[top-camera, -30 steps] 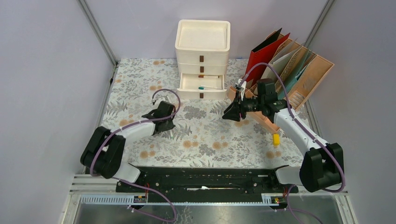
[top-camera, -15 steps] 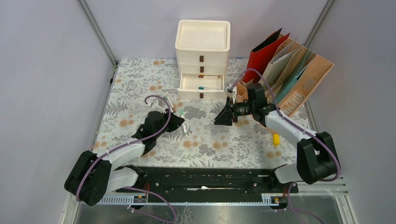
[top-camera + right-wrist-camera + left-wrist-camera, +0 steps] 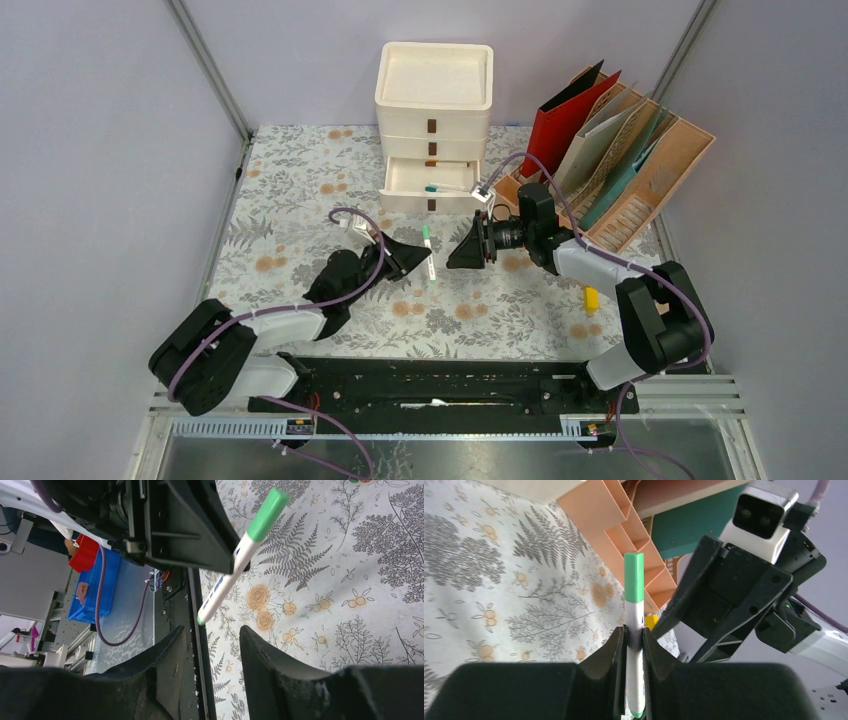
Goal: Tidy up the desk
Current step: Pick up the stationery from the center of the board, then place the stationery in the drawer.
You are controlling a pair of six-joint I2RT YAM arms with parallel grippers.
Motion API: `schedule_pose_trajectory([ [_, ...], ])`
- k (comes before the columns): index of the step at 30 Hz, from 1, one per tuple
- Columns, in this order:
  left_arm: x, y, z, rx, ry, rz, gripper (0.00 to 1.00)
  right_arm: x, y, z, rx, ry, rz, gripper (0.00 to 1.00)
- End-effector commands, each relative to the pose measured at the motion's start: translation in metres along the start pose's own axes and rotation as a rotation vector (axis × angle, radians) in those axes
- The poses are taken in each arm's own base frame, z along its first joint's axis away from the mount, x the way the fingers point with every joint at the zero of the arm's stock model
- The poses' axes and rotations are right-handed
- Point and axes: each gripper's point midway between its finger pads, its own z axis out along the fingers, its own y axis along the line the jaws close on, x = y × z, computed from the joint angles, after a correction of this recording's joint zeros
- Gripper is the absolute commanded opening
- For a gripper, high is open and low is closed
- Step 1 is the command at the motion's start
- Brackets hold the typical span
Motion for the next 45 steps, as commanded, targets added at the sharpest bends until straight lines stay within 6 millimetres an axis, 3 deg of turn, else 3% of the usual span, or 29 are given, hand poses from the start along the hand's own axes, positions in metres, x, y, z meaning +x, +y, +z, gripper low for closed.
schedule_pose_trajectory([
  [1,-0.011,-0.042,0.009,0.152,-0.074,-0.02,0.0,-0.007,0.005,0.007,-0.039,-0.016,0.014,0.51],
  [11,0.002,-0.055,0.022,0.188,-0.059,-0.028,0.0,0.0,0.0,0.015,-0.035,0.002,0.062,0.52],
  [18,0.003,-0.057,0.027,0.194,-0.061,-0.026,0.0,0.003,0.003,0.02,-0.046,0.016,0.072,0.46],
  [23,0.003,-0.058,0.027,0.197,-0.063,-0.024,0.0,0.003,0.004,0.02,-0.05,0.019,0.075,0.32],
  [26,0.003,-0.059,0.026,0.199,-0.062,-0.018,0.0,0.003,0.004,0.02,-0.052,0.018,0.071,0.18],
  [30,0.001,-0.058,0.022,0.188,-0.067,0.003,0.18,0.002,0.003,0.021,-0.048,0.016,0.061,0.05],
  [33,-0.003,-0.053,0.018,0.147,-0.082,0.056,0.35,0.005,0.004,0.02,-0.059,0.032,0.041,0.03],
  [39,-0.032,-0.042,-0.005,0.022,-0.189,0.216,0.66,0.01,0.004,0.017,-0.07,0.088,-0.035,0.01],
  [44,-0.052,-0.01,-0.03,-0.177,-0.252,0.352,0.98,0.009,0.001,0.012,-0.028,0.113,-0.121,0.0],
  [45,-0.055,-0.004,-0.035,-0.21,-0.256,0.375,0.99,0.009,-0.001,0.011,-0.009,0.124,-0.151,0.0],
])
